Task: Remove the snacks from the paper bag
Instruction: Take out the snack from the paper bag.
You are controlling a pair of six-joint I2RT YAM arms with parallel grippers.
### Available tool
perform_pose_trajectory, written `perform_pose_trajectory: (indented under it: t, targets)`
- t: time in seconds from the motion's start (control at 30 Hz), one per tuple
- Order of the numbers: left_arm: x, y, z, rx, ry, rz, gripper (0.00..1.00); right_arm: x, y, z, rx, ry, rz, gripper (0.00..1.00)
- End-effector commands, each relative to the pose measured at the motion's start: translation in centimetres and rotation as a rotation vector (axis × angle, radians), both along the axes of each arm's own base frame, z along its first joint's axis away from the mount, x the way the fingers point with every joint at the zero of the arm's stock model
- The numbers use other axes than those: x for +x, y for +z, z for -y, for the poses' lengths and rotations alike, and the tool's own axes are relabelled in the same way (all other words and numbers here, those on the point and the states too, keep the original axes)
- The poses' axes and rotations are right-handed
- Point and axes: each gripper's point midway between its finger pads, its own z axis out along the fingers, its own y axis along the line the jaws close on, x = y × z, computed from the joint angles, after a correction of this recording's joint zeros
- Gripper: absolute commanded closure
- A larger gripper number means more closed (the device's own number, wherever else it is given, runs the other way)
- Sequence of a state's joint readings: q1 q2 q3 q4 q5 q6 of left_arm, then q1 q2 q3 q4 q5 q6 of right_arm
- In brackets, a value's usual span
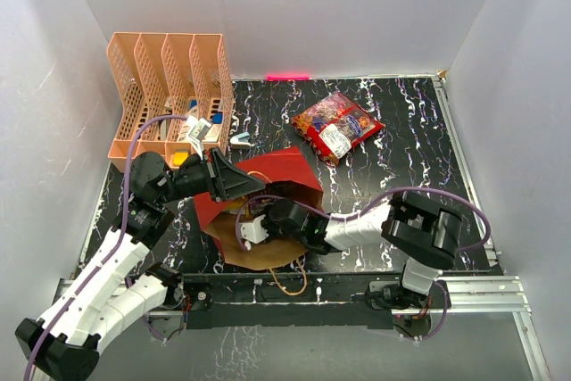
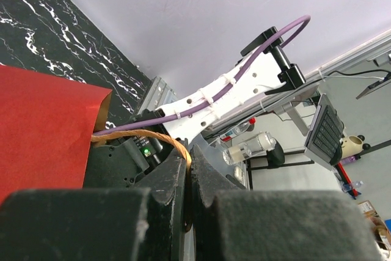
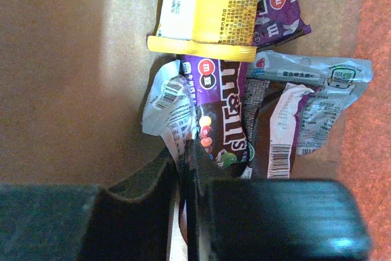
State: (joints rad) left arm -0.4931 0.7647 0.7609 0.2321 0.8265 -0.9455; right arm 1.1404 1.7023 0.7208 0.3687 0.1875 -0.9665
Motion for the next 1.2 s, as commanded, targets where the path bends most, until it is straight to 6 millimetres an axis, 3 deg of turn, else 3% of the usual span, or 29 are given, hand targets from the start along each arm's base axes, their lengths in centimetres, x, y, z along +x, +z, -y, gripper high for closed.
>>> perform_pose_trajectory:
  t: [0.0,0.2,0.33,0.47,0.57,0.7,0.8,0.87,0.93,1.0,1.07,1.17]
  targets:
    - [-0.9,2.4,-0.4,-0.021,-0.01,0.075,1.0,0.0,5.0,-2.2,0.151,0.022,-0.008,0.92]
    - [-0.8,2.0,-0.4,-0.001,-0.003,0.073,1.0,-4.7,7.7,-1.6,0.24,0.125,-0.229,0.93]
    - [-0.6,1.8,-0.3,0.005,0.001,0.071,1.0,-9.4,9.1,-0.3,0.282,0.226,-0.42,0.93]
    - [-0.3,1.6,-0.2,0.013,0.007,0.064,1.0,-13.6,13.1,1.5,0.381,0.312,-0.569,0.93]
    - [-0.1,1.4,-0.2,0.017,0.008,0.061,1.0,-16.4,17.2,3.3,0.461,0.359,-0.671,0.93]
    - [0.0,1.5,-0.1,0.019,0.006,0.061,1.0,-17.9,23.0,6.0,0.605,0.322,-0.73,0.93]
    - [0.1,1.4,0.0,0.023,0.0,0.059,1.0,-17.5,26.8,8.3,0.717,0.232,-0.72,0.93]
    - [0.1,1.4,0.1,0.023,-0.004,0.057,1.0,-15.9,29.3,9.8,0.809,0.12,-0.68,0.93]
    - [0.1,1.5,0.1,0.023,-0.007,0.054,1.0,-13.4,31.4,11.5,0.896,-0.021,-0.588,0.93]
    - [0.1,1.4,0.1,0.025,-0.006,0.054,1.0,-9.6,33.4,13.9,1.013,-0.239,-0.468,0.93]
    - [0.2,1.5,0.1,0.025,0.0,0.054,1.0,-5.8,33.8,16.6,1.101,-0.495,-0.342,0.93]
    - [0.2,1.6,0.1,0.026,0.002,0.052,1.0,-1.5,31.6,20.9,1.032,-0.855,-0.064,0.93]
